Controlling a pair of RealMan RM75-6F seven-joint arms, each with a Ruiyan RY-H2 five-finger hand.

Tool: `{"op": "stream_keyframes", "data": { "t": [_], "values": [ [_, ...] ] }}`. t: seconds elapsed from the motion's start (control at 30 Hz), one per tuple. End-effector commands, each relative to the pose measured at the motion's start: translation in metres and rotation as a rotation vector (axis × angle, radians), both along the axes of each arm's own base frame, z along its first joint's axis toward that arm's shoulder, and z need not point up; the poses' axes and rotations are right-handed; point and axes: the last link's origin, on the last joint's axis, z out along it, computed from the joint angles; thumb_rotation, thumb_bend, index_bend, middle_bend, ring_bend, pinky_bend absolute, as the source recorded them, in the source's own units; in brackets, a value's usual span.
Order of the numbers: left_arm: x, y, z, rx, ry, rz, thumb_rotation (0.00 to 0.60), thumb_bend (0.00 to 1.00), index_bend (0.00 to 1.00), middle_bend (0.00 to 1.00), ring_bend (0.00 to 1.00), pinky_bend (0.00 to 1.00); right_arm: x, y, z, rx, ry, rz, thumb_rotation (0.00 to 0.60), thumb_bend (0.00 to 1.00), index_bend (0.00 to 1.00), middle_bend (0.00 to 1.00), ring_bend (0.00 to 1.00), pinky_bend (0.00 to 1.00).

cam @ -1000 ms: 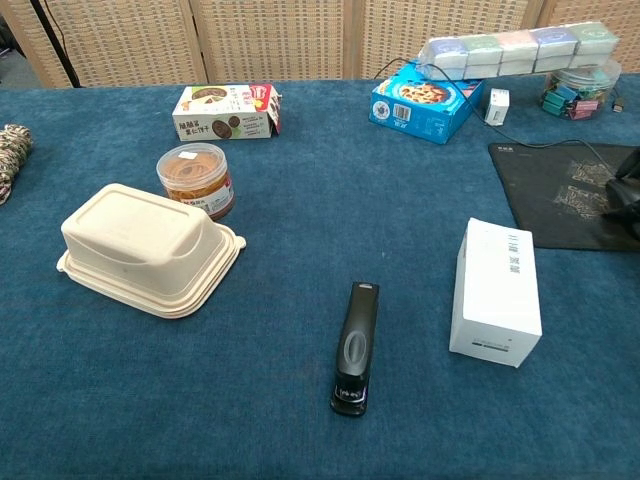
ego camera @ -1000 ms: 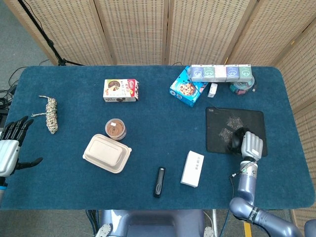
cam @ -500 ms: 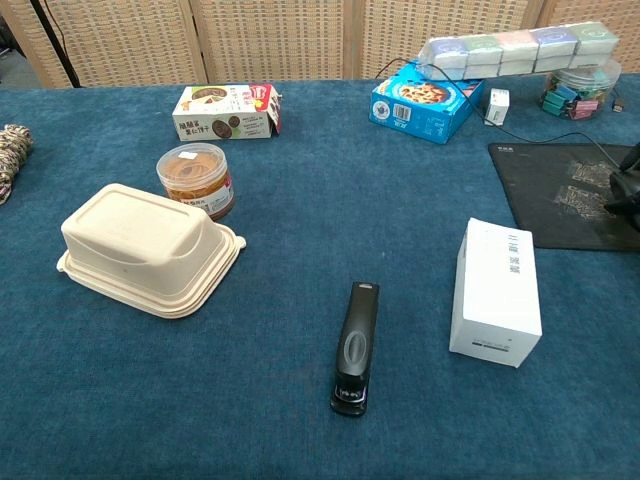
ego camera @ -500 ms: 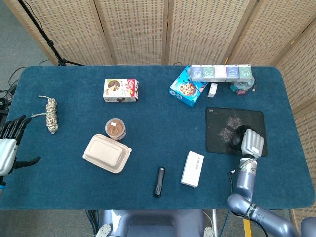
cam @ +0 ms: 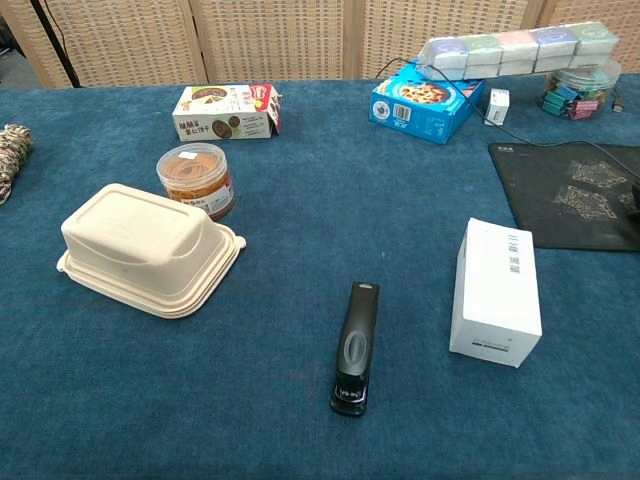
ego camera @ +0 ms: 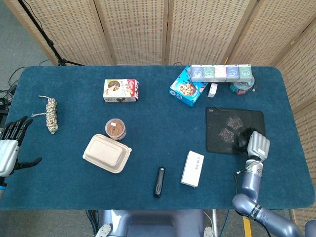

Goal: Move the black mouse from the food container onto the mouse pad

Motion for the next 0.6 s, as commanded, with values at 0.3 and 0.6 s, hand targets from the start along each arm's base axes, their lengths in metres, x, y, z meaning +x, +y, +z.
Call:
{"op": "stream_keyframes", "data": {
  "t": [0.3, 0.6],
  "values": [
    [0.0, 0.0, 0.0, -0.007, -0.001, 0.005, 0.6, 0.02, 0.0, 0.0, 0.0, 0.0, -0.015, 0.001, 0.0, 0.01, -0.008, -0.037, 0.6, 0.63, 0.34, 0.41, 0.34, 0.52],
    [0.0, -0.001, -0.001, -0.008, -0.004, 0.002, 0.6, 0.02, 0.0, 0.0, 0.0, 0.0, -0.017, 0.0, 0.003, 0.001, -0.009, -0.034, 0.6, 0.64, 0.25, 0.26, 0.1, 0.19]
  ]
}}
